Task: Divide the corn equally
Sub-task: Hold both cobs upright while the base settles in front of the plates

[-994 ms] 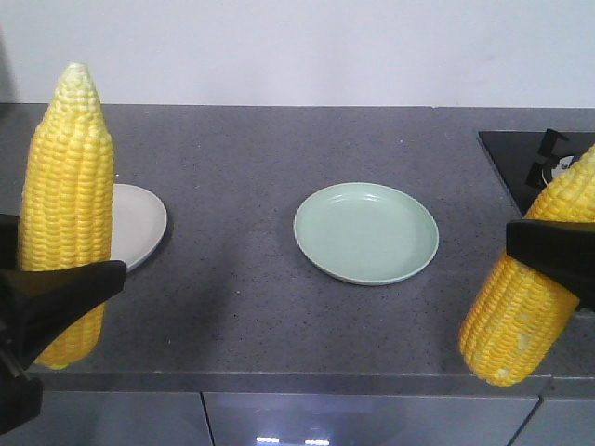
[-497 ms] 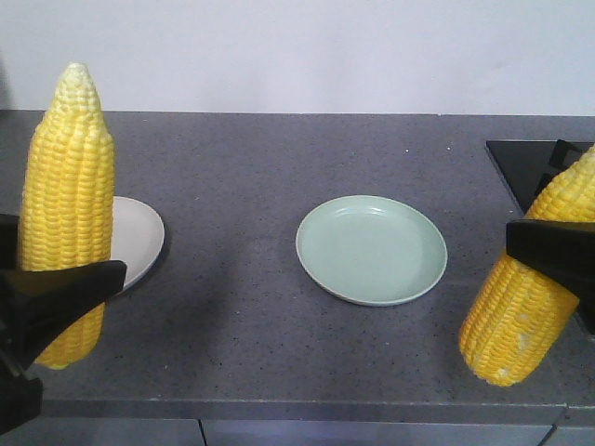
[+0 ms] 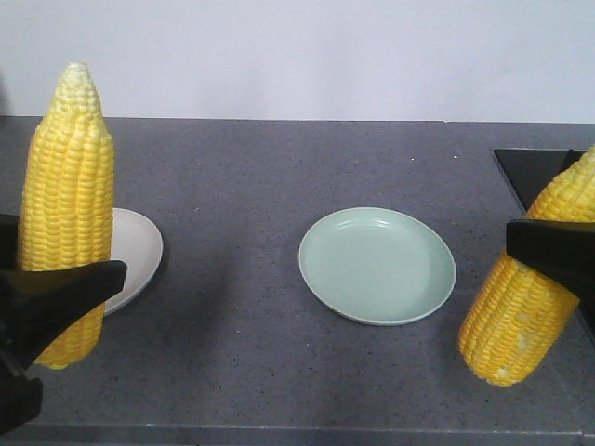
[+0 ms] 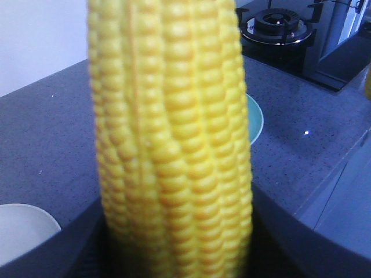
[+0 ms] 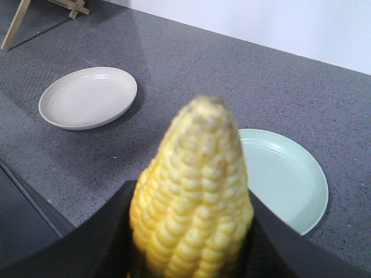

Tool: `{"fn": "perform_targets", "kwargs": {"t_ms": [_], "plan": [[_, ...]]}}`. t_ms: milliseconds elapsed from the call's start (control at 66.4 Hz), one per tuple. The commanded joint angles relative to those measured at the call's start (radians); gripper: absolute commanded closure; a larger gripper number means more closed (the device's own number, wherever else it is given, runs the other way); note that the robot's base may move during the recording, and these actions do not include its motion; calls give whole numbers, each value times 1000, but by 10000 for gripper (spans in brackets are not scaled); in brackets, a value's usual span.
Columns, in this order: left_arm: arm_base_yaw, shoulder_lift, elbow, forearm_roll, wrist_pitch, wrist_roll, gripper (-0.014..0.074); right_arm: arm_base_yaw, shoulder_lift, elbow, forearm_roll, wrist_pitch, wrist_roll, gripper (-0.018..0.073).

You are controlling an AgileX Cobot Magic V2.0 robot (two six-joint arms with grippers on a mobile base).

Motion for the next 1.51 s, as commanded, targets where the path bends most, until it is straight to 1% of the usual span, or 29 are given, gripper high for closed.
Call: {"fn": "perform_targets", "kwargs": {"t_ms": [0, 1490], "plan": [[0, -6, -27, -8, -71, -2, 337, -1, -3, -25, 27, -61, -4, 363], [0, -6, -27, -8, -71, -2, 337, -1, -3, -25, 27, -61, -4, 363]]}}
